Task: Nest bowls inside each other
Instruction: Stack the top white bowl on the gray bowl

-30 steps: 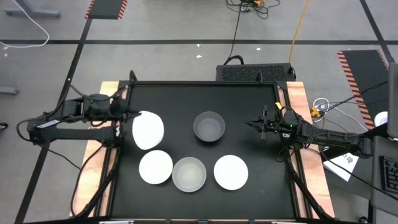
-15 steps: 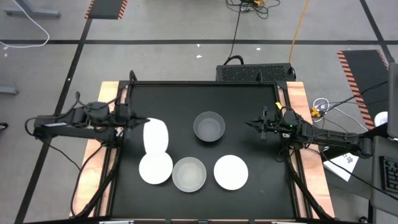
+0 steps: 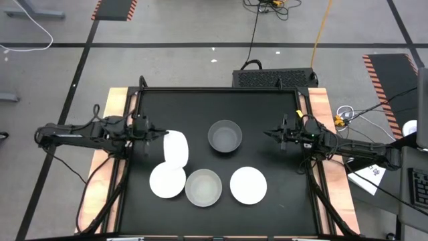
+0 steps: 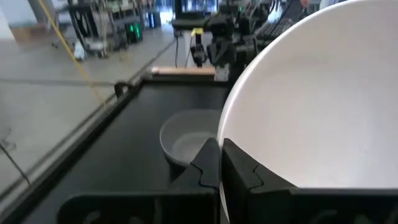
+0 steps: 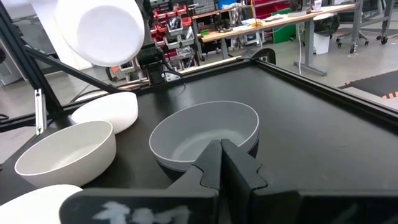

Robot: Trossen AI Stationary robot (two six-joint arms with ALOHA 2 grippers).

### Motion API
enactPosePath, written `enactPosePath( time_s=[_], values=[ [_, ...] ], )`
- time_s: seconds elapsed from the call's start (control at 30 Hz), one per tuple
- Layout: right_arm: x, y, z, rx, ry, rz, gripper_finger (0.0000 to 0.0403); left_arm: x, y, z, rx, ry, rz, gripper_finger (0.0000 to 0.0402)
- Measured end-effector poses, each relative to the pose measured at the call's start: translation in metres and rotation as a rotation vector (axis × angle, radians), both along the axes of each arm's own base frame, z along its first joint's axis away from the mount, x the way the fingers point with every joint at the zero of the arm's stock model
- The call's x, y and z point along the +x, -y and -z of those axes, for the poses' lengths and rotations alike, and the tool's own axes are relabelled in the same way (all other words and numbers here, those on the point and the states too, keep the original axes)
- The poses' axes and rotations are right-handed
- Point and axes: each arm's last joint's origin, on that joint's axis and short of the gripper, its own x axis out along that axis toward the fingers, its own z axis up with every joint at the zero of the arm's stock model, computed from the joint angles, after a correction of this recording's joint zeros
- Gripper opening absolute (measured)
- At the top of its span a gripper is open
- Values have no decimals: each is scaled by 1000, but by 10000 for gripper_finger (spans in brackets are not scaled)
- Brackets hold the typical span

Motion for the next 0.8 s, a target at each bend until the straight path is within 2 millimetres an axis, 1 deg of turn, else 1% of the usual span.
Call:
enactPosePath(
  time_s=[0.2, 0.6, 0.8],
  values=[
    [0, 0, -1, -3, 9, 0, 0, 3, 0, -2, 65, 87, 10, 0],
    [0, 0, -1, 7, 17, 1, 0, 3, -4, 0, 112, 61, -19, 0],
    [0, 0, -2, 7, 17, 1, 0, 4, -8, 9, 100, 37, -60, 0]
  ],
)
